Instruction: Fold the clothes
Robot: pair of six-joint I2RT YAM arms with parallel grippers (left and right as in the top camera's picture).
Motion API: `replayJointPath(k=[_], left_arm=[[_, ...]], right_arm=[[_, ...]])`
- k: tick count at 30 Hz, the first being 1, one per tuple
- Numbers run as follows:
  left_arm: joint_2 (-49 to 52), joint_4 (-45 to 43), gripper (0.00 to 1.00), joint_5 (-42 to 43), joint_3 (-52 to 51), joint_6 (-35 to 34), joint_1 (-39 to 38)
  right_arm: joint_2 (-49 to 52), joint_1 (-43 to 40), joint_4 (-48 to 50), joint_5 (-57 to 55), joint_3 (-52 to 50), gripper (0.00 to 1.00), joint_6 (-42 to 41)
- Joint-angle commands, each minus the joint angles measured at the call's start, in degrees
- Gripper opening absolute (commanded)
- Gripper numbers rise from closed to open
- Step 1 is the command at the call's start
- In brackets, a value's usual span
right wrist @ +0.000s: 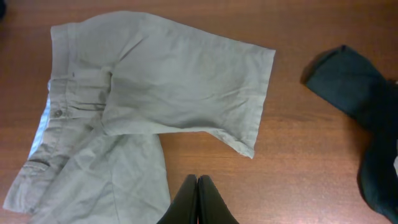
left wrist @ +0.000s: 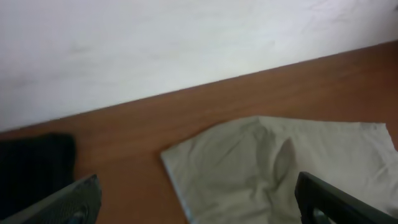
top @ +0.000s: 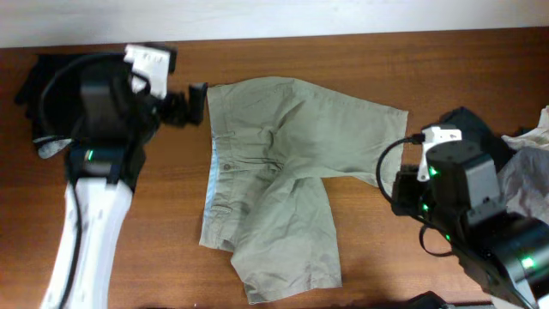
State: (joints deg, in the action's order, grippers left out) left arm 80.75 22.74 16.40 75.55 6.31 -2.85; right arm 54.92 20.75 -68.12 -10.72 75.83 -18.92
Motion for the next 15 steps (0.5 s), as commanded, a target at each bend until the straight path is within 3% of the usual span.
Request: replayJointPath(k=[1,3,4,6,7,10,13,15], left_arm=[[9.0,-4.8,0.99,12.1,1.3,1.9,-0.2],[12.4,-7.8,0.99,17.3,1.3,1.9,-0.2],[13.7,-8.9,0.95,18.9,1.3,1.9,-0.2],[17.1,-11.5,0.23,19.4,1.3,1.0,-0.2],[18.8,-12.9,0.04,17.3,1.3,-1.7,-0.3],[22.3,-15.6,0.01,10.3,1.3,-7.0,-1.3],[25.0,-15.4,0.01,7.4,3.1,-7.0,-3.1],[26.8,-13.2,0.01,0.1,5.9,-6.1,-5.2]], right_arm=[[-0.9,-0.3,-0.2,-2.0,0.1,0.04,-1.1],[-0.9,-0.3,-0.2,-2.0,0.1,0.04,-1.1],[-0.9,-0.3,-0.2,-2.0,0.1,0.04,-1.1],[-0.9,-0.3,-0.2,-2.0,0.1,0.04,-1.1],[-0.9,-0.3,-0.3,-2.0,0.1,0.04,-1.1],[-0.8,-0.3,-0.3,-2.0,0.1,0.04,-1.1],[-0.8,-0.3,-0.2,-2.0,0.1,0.04,-1.1],[-0.3,-0.3,0.0,-2.0,0.1,0.04,-1.1]])
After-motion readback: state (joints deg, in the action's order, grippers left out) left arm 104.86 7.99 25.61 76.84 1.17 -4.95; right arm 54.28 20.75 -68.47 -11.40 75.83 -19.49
